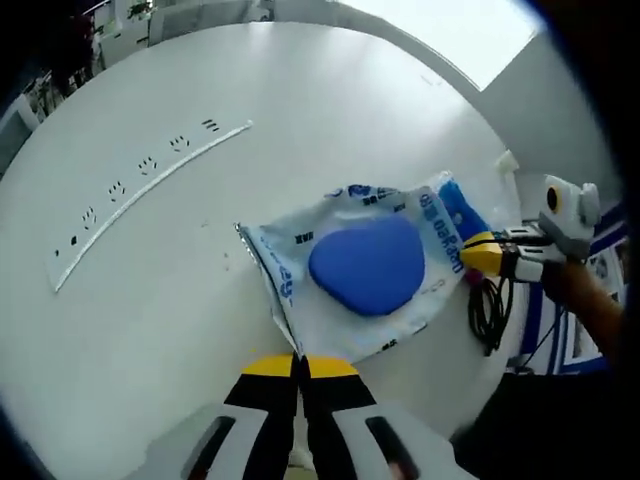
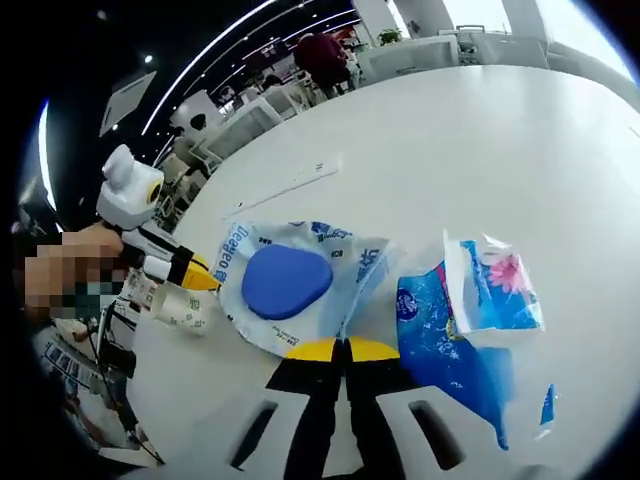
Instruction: Arrange the tabletop items into an orderly group along one side of the table until the central work area is clear of visible clutter.
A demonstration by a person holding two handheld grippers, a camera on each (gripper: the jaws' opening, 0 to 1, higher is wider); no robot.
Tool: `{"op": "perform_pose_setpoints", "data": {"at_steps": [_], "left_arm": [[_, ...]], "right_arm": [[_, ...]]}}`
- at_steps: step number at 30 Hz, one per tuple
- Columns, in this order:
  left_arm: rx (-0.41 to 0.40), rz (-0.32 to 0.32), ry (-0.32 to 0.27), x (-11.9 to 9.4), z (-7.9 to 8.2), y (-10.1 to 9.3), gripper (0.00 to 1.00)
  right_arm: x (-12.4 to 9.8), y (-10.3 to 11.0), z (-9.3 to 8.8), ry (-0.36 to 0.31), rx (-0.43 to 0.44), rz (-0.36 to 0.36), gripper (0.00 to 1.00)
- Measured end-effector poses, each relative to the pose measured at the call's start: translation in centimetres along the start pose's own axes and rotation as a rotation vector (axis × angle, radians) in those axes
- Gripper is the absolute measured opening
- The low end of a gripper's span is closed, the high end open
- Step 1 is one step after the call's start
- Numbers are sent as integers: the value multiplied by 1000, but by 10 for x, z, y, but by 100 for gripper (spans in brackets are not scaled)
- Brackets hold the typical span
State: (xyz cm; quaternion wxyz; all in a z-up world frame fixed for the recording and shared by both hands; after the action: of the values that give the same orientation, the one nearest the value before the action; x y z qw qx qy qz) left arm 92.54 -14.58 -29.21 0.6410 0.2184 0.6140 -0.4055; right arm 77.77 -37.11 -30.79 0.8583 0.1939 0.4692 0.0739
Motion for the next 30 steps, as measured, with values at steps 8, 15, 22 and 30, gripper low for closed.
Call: {"op": "perform_pose_setpoints", "data": {"at_steps": [8, 15, 22, 30], "left_arm": [[-33, 13, 3, -11, -7, -20, 0], [-42, 23, 27, -5, -25, -32, 0], [-27, 61, 49, -2, -37, -38, 0], [-20, 62, 44, 5, -39, -46, 0]], "right_arm": [[-1, -10, -4, 16, -24, 18, 0], [-5, -12, 3, -27, -86, 27, 0], [-1, -6, 10, -42, -208, 26, 0], [-2, -5, 18, -17, -285, 15, 0]]}}
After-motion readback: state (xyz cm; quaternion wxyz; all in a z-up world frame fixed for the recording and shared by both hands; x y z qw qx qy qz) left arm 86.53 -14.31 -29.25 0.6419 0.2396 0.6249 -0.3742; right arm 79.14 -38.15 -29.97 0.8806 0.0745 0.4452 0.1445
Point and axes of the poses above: the point that each gripper's makers call its tool centre point, and the gripper's own axes: x roughly forward along the fingers, y roughly to its left, z roughly out of its top, the point moved 9 cm from there along -x, roughly backward along the fingers, and after that the axes turned 8 degrees about y, right-handed, at the moved point
